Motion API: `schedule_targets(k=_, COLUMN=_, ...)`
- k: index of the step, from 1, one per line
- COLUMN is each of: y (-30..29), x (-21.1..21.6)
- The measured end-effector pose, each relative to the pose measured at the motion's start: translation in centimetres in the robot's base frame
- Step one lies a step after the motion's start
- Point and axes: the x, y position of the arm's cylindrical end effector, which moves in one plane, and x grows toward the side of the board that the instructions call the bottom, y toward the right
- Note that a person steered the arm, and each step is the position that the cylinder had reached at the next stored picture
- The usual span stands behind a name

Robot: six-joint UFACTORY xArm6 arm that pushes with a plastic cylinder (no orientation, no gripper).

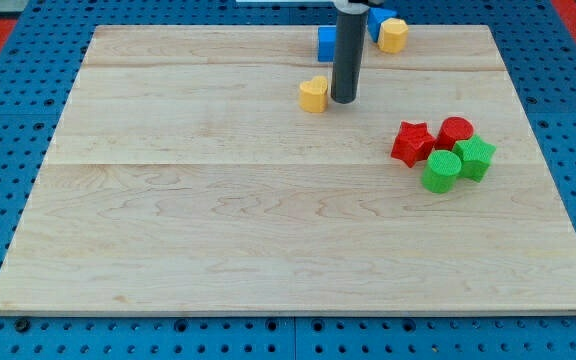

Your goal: Point your arm below the yellow heart

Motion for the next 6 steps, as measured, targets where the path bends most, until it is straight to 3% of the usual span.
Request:
schedule_targets(k=4, y=-22.3, x=-1.2)
schedule_targets(k=5, y=-25.9, x=-1.2)
schedule_targets(k=6, y=-24.9, x=-0.8)
